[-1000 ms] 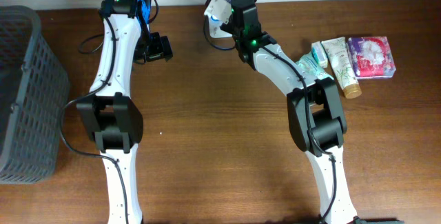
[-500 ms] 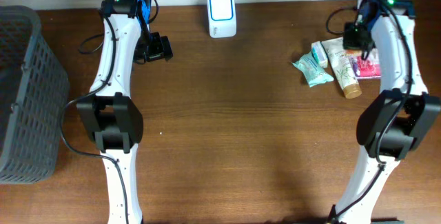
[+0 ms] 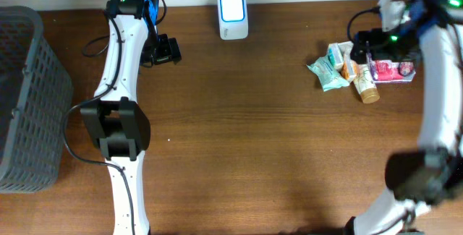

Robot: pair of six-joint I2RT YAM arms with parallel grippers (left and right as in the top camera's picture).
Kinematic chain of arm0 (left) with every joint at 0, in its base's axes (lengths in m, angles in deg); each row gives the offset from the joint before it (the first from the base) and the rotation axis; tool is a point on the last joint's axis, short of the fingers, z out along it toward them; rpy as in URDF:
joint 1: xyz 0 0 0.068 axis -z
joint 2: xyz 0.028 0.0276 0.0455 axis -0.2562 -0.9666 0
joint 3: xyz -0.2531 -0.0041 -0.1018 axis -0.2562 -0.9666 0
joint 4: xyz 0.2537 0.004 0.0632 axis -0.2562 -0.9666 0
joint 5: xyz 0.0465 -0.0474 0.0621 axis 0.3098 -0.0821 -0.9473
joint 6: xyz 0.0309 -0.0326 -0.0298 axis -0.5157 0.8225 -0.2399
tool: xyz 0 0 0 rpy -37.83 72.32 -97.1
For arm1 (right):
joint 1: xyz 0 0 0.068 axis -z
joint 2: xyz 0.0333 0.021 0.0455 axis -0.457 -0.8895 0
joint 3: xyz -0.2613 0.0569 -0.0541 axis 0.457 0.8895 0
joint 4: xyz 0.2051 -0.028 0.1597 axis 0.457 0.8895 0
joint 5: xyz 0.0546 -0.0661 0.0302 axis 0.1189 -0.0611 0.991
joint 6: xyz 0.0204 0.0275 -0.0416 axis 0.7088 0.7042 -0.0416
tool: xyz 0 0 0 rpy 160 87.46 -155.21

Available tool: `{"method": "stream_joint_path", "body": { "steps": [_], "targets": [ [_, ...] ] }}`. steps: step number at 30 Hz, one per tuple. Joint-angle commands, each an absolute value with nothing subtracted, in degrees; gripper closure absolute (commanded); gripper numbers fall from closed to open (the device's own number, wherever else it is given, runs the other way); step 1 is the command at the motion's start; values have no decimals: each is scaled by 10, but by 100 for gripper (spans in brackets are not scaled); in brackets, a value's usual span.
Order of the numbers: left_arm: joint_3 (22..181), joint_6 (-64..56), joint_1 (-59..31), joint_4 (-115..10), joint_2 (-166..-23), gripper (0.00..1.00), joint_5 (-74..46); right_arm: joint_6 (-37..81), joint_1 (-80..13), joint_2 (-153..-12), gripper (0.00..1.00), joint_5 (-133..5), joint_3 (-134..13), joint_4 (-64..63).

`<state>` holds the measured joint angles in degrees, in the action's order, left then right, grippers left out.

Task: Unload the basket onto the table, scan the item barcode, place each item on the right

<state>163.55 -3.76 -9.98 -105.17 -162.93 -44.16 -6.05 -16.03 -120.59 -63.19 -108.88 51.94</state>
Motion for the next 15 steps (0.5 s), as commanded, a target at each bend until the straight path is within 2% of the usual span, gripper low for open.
{"method": "stream_joint_path", "body": {
  "steps": [1,5,10,15],
  "targets": [
    [1641,-40,-97,-1052,-1618,1,-448,-83,-163,-1073,1,-596,-1092,558],
    [1641,-40,-97,-1052,-1618,1,-448,-83,-163,-919,1,-582,-1055,589],
    [1641,-40,-97,-1052,-1618,1,-448,-81,-163,-739,1,-495,-870,618],
    [1641,-40,-97,-1052,-1618,1,-448,-77,-163,-732,1,-496,-855,640]
  ]
}}
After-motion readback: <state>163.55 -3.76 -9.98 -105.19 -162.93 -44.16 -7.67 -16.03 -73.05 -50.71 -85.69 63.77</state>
